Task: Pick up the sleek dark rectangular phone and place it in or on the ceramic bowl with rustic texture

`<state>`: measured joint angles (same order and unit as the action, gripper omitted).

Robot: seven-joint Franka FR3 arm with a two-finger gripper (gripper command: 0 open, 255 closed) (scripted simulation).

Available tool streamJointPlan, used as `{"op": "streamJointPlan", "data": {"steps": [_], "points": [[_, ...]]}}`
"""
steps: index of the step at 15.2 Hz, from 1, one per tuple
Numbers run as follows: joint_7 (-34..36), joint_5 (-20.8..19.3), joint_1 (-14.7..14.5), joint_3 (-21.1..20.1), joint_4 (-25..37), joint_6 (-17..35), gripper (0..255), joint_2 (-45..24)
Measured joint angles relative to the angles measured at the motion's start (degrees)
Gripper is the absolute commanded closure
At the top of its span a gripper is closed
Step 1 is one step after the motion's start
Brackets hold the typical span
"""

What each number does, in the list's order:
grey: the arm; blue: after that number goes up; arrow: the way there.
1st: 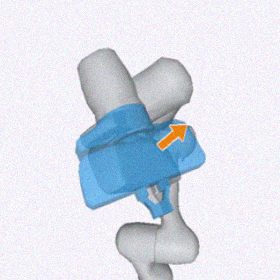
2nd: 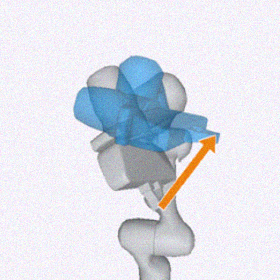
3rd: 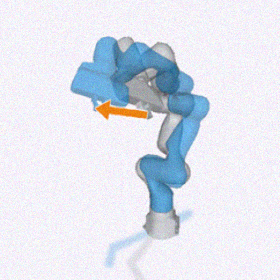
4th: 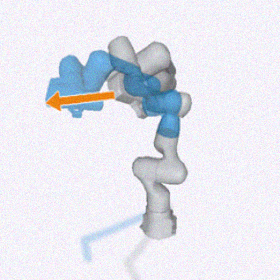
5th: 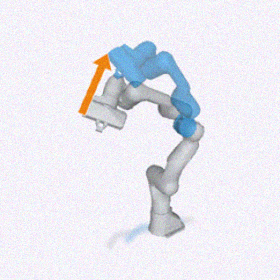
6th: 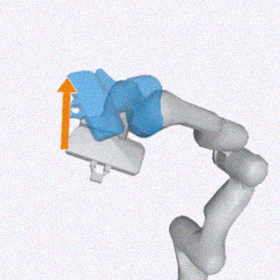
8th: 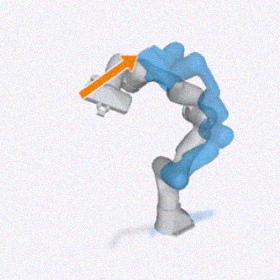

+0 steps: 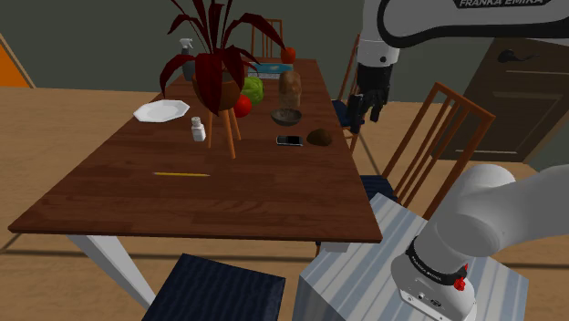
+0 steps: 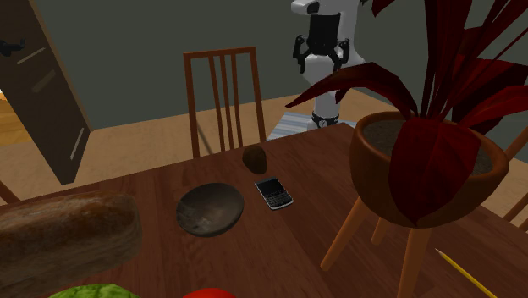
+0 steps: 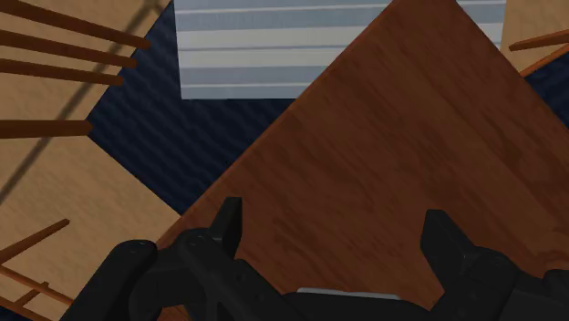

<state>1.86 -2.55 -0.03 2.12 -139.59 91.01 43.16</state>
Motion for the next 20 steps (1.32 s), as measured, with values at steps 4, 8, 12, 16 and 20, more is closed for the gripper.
{"op": "streamJointPlan", "data": {"steps": [4,8,12,16,20], "points": [[-3.0,-1.0,-0.3,1.4,0.1,3.7,0,-3.4],[-7.9,-1.9,-1.3,3.4,1.6,10.6,0,-11.2],[-13.0,-2.1,-2.4,5.1,5.0,16.5,0,-19.6],[-18.1,-1.3,-3.5,6.3,9.8,21.7,0,-28.8],[-23.5,-0.1,-4.2,7.0,15.2,25.4,0,-37.1]]}}
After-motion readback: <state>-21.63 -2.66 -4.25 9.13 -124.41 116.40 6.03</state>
